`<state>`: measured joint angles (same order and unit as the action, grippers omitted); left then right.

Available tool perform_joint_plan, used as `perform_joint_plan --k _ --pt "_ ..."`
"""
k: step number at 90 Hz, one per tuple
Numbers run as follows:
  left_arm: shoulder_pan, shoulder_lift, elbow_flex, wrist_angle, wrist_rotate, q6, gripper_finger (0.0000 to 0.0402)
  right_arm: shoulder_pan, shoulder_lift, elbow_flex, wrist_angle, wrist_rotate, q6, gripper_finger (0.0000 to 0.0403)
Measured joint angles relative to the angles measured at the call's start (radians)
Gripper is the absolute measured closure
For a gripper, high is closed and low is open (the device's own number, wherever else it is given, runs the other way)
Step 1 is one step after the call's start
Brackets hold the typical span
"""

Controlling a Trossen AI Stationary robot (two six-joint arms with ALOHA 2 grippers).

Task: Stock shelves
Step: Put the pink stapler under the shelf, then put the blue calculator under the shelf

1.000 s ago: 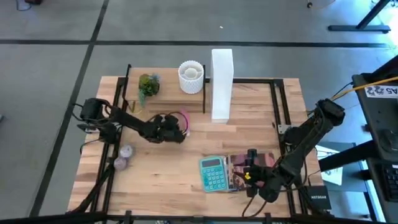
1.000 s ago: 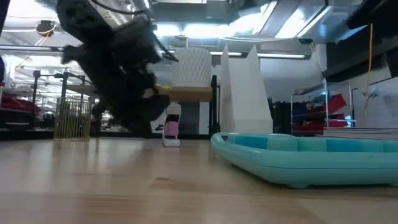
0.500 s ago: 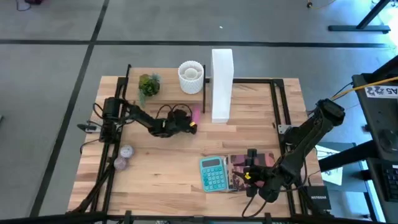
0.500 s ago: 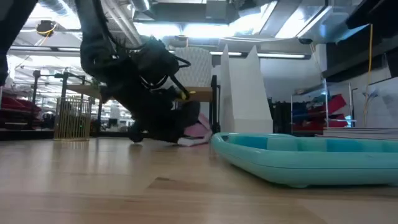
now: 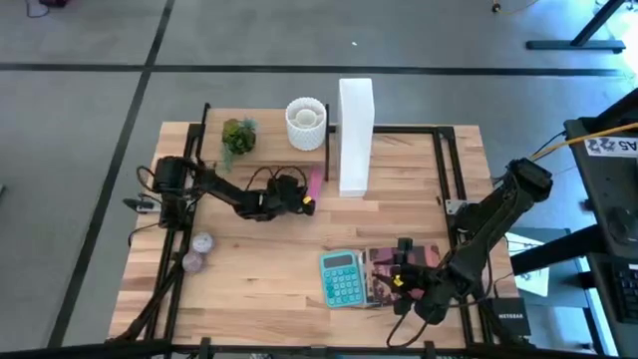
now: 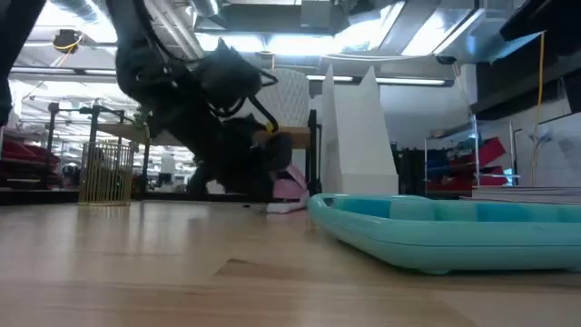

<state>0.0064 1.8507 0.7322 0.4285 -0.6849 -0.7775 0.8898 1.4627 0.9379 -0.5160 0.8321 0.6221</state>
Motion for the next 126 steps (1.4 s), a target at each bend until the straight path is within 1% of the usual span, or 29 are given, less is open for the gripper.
perform_joint_plan --k 12,18,26,31,35,39,48,51,56,64,69,79,89,94,100,106,115,120,126 --pt "-0.113 -0.108 0.000 -0.157 0.001 0.001 0.0383 0.000 0.038 -0.017 0.031 0.061 0.035 0.0284" --pt "-0.183 -0.165 0.000 -0.240 0.005 -0.046 0.0383 0.000 0.066 -0.039 0.084 0.065 0.045 0.0284" --pt "-0.284 -0.231 0.000 -0.248 0.068 -0.163 0.0383 -0.028 0.103 -0.065 0.126 0.057 0.115 0.0284" --pt "-0.354 -0.254 0.000 -0.216 0.102 -0.191 0.0383 -0.079 0.112 -0.071 0.122 0.012 0.152 0.0283" --pt "-0.418 -0.256 0.000 -0.173 0.107 -0.200 0.0383 -0.131 0.113 -0.076 0.123 -0.050 0.145 0.0282" --pt "-0.480 -0.254 0.000 -0.136 0.100 -0.198 0.0383 -0.189 0.113 -0.081 0.123 -0.122 0.097 0.0278" --pt "-0.606 -0.236 0.000 -0.058 0.036 -0.192 0.0383 -0.314 0.113 -0.083 0.141 -0.302 -0.058 0.0258" --pt "-0.640 -0.226 0.000 -0.038 0.007 -0.192 0.0383 -0.357 0.113 -0.083 0.157 -0.379 -0.113 0.0247" --pt "-0.694 -0.205 0.000 -0.015 -0.044 -0.192 0.0383 -0.433 0.113 -0.083 0.195 -0.543 -0.203 0.0225" --pt "-0.748 -0.167 0.000 0.027 -0.110 -0.215 0.0383 -0.546 0.113 -0.083 0.237 -0.784 -0.285 0.0183" --pt "-0.769 -0.139 0.000 0.038 -0.140 -0.249 0.0383 -0.607 0.114 -0.082 0.239 -0.877 -0.303 0.0158" --pt "-0.779 -0.083 0.000 0.038 -0.154 -0.322 0.0383 -0.701 0.140 -0.082 0.235 -1.005 -0.334 0.0120" --pt "-0.772 -0.012 0.000 0.071 -0.114 -0.376 0.0383 -0.752 0.199 -0.082 0.286 -1.181 -0.352 0.0106" --pt "-0.764 0.025 0.001 0.121 -0.081 -0.385 0.0383 -0.757 0.235 -0.082 0.325 -1.235 -0.361 0.0105" --pt "-0.751 0.071 0.013 0.181 -0.052 -0.367 0.0383 -0.760 0.282 -0.081 0.364 -1.257 -0.366 0.0104" --pt "-0.737 0.109 0.032 0.221 -0.053 -0.343 0.0383 -0.760 0.318 -0.071 0.384 -1.262 -0.366 0.0104" --pt "-0.714 0.150 0.069 0.229 -0.056 -0.310 0.0383 -0.759 0.363 -0.058 0.417 -1.243 -0.365 0.0107" --pt "-0.702 0.160 0.085 0.228 -0.055 -0.287 0.0383 -0.758 0.378 -0.051 0.426 -1.219 -0.366 0.0115" --pt "-0.689 0.166 0.096 0.227 -0.047 -0.255 0.0383 -0.758 0.392 -0.047 0.433 -1.201 -0.365 0.0135"
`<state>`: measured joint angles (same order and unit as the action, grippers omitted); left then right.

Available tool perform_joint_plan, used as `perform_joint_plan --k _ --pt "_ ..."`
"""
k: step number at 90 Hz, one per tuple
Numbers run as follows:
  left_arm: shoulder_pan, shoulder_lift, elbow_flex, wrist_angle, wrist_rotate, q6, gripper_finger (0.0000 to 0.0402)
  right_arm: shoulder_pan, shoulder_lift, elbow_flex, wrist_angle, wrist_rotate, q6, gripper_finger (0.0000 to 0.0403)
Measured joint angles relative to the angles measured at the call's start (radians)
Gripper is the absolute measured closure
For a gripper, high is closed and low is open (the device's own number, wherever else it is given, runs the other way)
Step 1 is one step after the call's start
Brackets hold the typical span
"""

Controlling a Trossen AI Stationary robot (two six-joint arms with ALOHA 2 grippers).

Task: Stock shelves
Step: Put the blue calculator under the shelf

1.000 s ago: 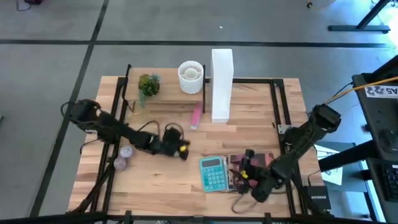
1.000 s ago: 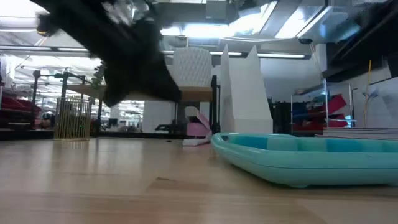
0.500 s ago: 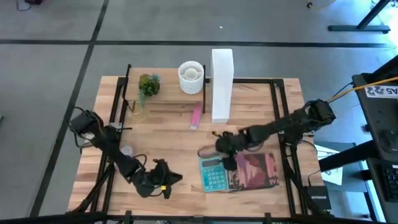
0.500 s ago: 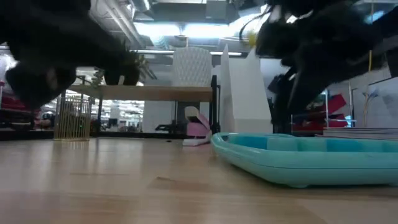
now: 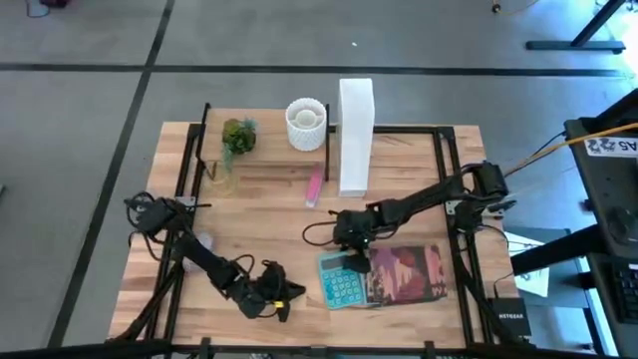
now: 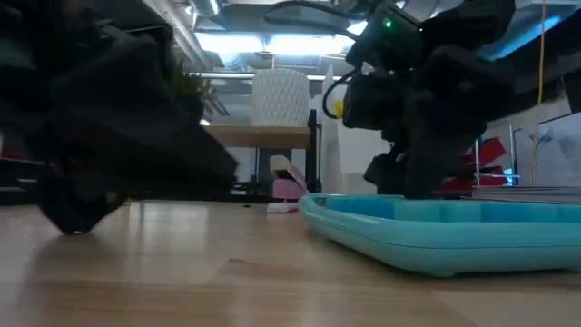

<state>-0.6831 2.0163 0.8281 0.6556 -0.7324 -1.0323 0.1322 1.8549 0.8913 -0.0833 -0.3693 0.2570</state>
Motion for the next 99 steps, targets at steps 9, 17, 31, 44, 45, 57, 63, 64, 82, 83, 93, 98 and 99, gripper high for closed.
perform_joint_plan --k 9,17,31,44,45,57,63,64,82,83,93,98,99 --pt "0.010 0.002 0.010 -0.009 0.009 0.046 0.0383 0.006 0.006 -0.001 0.008 0.006 0.001 0.0189" --pt "0.010 -0.005 0.010 -0.012 0.012 0.060 0.0383 0.016 0.008 -0.002 0.017 0.009 0.004 0.0259" --pt "-0.008 -0.065 0.009 -0.041 -0.003 0.121 0.0383 0.028 0.010 -0.004 0.055 0.017 0.002 0.0382" --pt "-0.047 -0.163 0.009 -0.134 -0.049 0.170 0.0383 0.034 -0.007 -0.007 0.105 0.016 0.038 0.0382" --pt "-0.050 -0.172 0.009 -0.141 -0.056 0.173 0.0383 0.034 -0.009 -0.008 0.109 0.021 0.040 0.0383" --pt "-0.099 -0.275 0.011 -0.257 -0.152 0.197 0.0383 0.032 -0.053 -0.005 0.152 0.127 0.039 0.0402" --pt "-0.121 -0.310 0.011 -0.320 -0.195 0.197 0.0383 0.036 -0.099 0.006 0.149 0.200 0.013 0.0402" --pt "-0.124 -0.313 0.011 -0.324 -0.201 0.196 0.0383 0.038 -0.105 0.009 0.150 0.213 0.006 0.0401" --pt "-0.141 -0.318 0.010 -0.385 -0.229 0.146 0.0383 0.075 -0.218 0.014 0.135 0.370 -0.076 0.0401" --pt "-0.141 -0.316 0.010 -0.389 -0.226 0.142 0.0383 0.079 -0.222 0.014 0.135 0.373 -0.079 0.0401" --pt "-0.130 -0.293 0.009 -0.431 -0.205 0.123 0.0383 0.103 -0.248 0.015 0.092 0.379 -0.117 0.0402" --pt "-0.126 -0.281 0.010 -0.446 -0.182 0.126 0.0382 0.124 -0.248 0.015 0.056 0.368 -0.153 0.0402" --pt "-0.124 -0.277 0.010 -0.451 -0.177 0.125 0.0382 0.128 -0.248 0.015 0.046 0.363 -0.162 0.0401"
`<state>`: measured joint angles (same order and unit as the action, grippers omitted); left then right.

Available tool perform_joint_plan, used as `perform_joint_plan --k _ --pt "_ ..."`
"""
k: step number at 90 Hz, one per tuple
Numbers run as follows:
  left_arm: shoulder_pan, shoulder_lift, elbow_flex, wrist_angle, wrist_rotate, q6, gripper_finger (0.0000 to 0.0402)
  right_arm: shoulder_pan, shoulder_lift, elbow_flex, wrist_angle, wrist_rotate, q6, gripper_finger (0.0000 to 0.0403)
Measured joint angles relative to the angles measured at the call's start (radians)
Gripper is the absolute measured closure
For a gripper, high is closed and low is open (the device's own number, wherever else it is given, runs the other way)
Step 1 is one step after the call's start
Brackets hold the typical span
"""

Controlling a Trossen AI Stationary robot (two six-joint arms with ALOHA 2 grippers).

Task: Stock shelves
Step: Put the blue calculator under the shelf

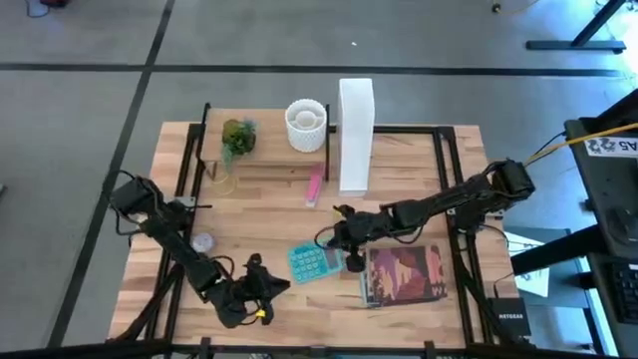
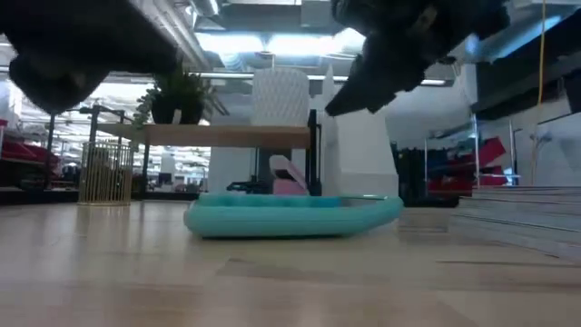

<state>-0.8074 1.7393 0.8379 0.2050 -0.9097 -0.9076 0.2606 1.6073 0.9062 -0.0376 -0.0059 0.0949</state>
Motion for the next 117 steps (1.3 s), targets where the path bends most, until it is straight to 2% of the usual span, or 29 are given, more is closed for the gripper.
perform_joint_plan --k 10,17,29,40,50,59,73,97,107,117 --pt "0.031 0.023 0.000 -0.074 0.040 -0.053 0.0377 0.046 0.009 0.001 -0.090 -0.021 -0.128 0.0385" --pt "0.058 0.035 0.000 -0.109 0.065 -0.087 0.0366 0.090 0.021 0.000 -0.167 0.030 -0.196 0.0358" --pt "0.113 0.057 0.000 -0.141 0.102 -0.110 0.0343 0.134 0.043 -0.002 -0.168 0.166 -0.176 0.0278" --pt "0.161 0.081 -0.001 -0.136 0.160 -0.111 0.0328 0.125 0.087 -0.002 -0.157 0.190 -0.157 0.0192" --pt "0.190 0.099 0.002 -0.123 0.186 -0.112 0.0325 0.118 0.152 -0.002 -0.145 0.219 -0.271 0.0128" --pt "0.204 0.107 0.002 -0.120 0.191 -0.112 0.0325 0.130 0.202 0.001 -0.121 0.313 -0.356 0.0100" --pt "0.212 0.109 0.002 -0.120 0.193 -0.108 0.0325 0.164 0.228 0.004 -0.046 0.435 -0.447 0.0098" --pt "0.218 0.115 0.000 -0.118 0.182 -0.105 0.0324 0.192 0.248 0.002 0.150 0.528 -0.638 0.0140" --pt "0.216 0.116 -0.002 -0.124 0.184 -0.107 0.0324 0.191 0.253 0.000 0.172 0.586 -0.628 0.0181" --pt "0.209 0.113 -0.002 -0.127 0.205 -0.100 0.0324 0.190 0.254 0.003 0.129 0.640 -0.602 0.0248"
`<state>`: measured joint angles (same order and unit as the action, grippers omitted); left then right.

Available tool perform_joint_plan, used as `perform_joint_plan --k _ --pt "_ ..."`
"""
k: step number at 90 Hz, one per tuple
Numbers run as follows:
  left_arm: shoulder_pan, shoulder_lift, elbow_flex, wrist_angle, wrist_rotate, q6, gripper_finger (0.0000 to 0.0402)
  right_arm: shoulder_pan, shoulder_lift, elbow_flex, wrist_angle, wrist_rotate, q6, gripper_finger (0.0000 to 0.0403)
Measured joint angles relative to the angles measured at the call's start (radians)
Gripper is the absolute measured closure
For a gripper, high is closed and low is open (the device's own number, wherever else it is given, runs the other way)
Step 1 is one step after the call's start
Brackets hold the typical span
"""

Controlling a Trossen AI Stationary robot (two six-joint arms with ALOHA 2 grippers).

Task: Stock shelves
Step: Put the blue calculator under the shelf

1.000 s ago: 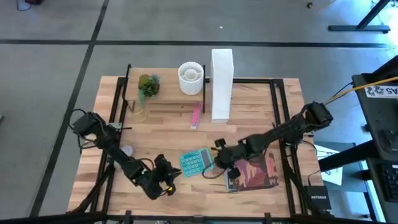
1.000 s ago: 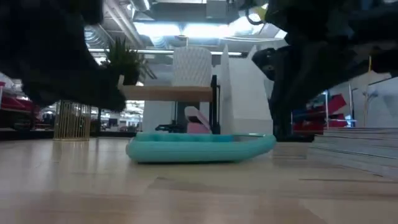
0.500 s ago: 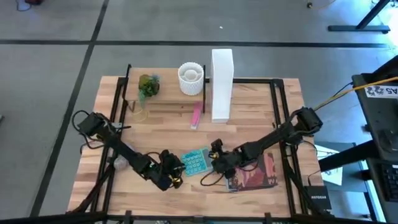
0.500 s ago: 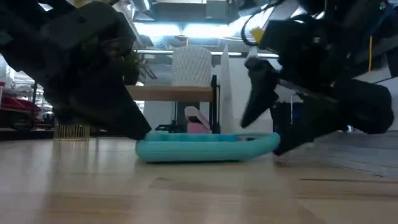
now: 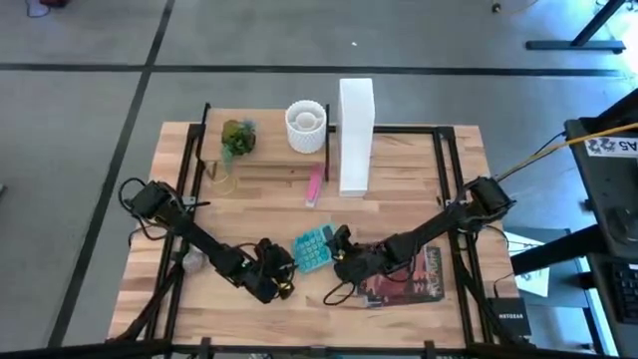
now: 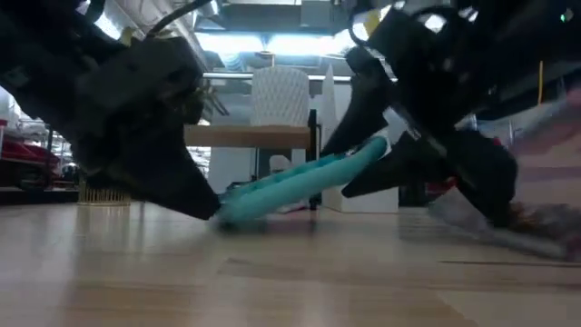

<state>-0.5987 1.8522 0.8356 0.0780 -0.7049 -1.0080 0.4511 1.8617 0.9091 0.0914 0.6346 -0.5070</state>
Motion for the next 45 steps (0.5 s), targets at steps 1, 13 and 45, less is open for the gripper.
perform_joint_plan --k 1,13,45 --pt "-0.001 -0.002 0.000 -0.001 0.002 0.001 0.0324 0.000 0.000 0.002 -0.007 0.001 0.001 0.0256" --pt "-0.026 -0.065 0.007 -0.060 0.006 -0.001 0.0331 0.000 -0.005 0.034 -0.058 0.001 0.005 0.0348" --pt "-0.192 -0.338 0.134 -0.336 -0.169 0.029 0.0367 0.000 0.044 0.168 0.116 -0.054 -0.081 0.0353"
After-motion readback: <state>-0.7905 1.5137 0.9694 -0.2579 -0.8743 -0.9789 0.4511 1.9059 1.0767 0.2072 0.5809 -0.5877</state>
